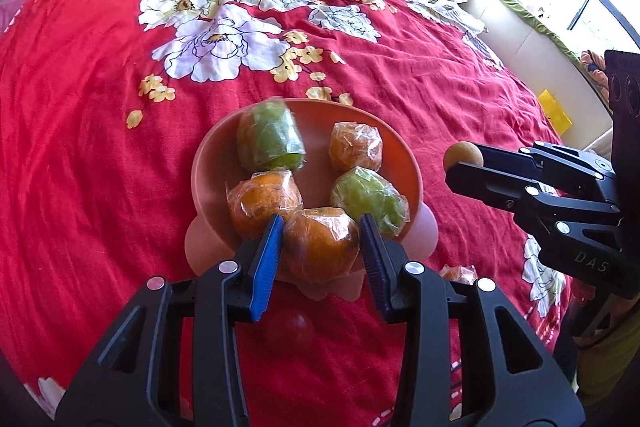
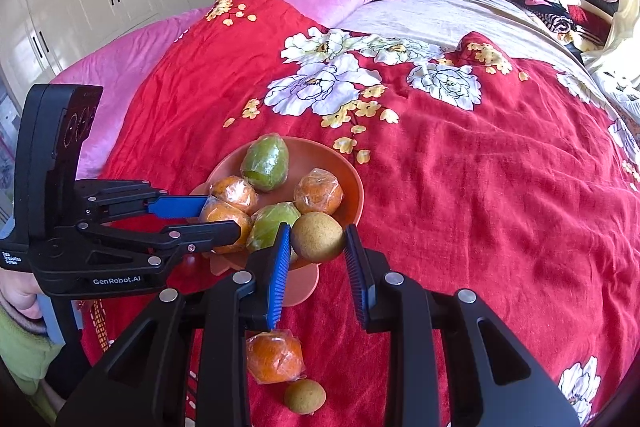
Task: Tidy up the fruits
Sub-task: 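Carry the orange and brown fruit into the pink bowl and open both tools, then lift both open tools away from the bowl toward the remaining fruits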
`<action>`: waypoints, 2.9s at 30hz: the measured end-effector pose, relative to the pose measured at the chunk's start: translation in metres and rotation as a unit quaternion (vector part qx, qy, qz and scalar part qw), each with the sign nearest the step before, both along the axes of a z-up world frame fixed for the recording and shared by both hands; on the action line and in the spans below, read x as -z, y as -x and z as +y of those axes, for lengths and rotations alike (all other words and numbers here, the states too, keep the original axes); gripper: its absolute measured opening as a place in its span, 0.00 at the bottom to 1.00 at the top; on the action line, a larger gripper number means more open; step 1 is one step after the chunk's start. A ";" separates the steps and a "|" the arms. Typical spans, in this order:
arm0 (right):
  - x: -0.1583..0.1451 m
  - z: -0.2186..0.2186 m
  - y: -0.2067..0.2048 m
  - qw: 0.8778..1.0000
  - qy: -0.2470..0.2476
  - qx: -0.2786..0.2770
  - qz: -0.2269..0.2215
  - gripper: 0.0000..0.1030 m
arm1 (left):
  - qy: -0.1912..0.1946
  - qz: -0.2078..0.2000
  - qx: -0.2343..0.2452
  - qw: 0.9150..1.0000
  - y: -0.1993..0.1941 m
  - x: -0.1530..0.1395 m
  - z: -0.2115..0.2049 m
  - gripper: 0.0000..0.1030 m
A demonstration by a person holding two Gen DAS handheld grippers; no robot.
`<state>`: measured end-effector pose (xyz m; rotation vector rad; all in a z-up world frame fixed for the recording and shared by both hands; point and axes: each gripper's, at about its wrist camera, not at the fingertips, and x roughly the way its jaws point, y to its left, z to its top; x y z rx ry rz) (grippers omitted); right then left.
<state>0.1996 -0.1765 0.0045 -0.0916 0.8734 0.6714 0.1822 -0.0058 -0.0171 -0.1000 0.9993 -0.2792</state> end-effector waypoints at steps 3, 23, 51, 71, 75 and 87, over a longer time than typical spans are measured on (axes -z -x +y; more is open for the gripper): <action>0.002 0.004 -0.003 1.000 0.003 -0.001 0.001 0.25 | 0.001 0.002 -0.006 1.000 -0.003 0.003 0.003 0.31; 0.020 0.018 -0.023 1.000 0.023 0.001 0.011 0.25 | 0.005 -0.001 -0.018 1.000 -0.011 0.006 0.014 0.31; 0.027 0.023 -0.027 1.000 0.019 -0.001 0.024 0.26 | 0.006 -0.001 -0.020 1.000 -0.012 0.006 0.016 0.31; 0.019 0.014 -0.021 1.000 0.008 0.008 0.020 0.44 | 0.005 -0.001 -0.019 1.000 -0.012 0.006 0.015 0.31; 0.018 0.013 -0.020 1.000 0.007 0.009 0.019 0.46 | 0.004 -0.001 -0.018 1.000 -0.011 0.006 0.015 0.31; 0.012 0.006 -0.017 1.000 0.003 0.015 0.016 0.53 | 0.004 -0.005 -0.022 1.000 -0.005 0.001 0.016 0.38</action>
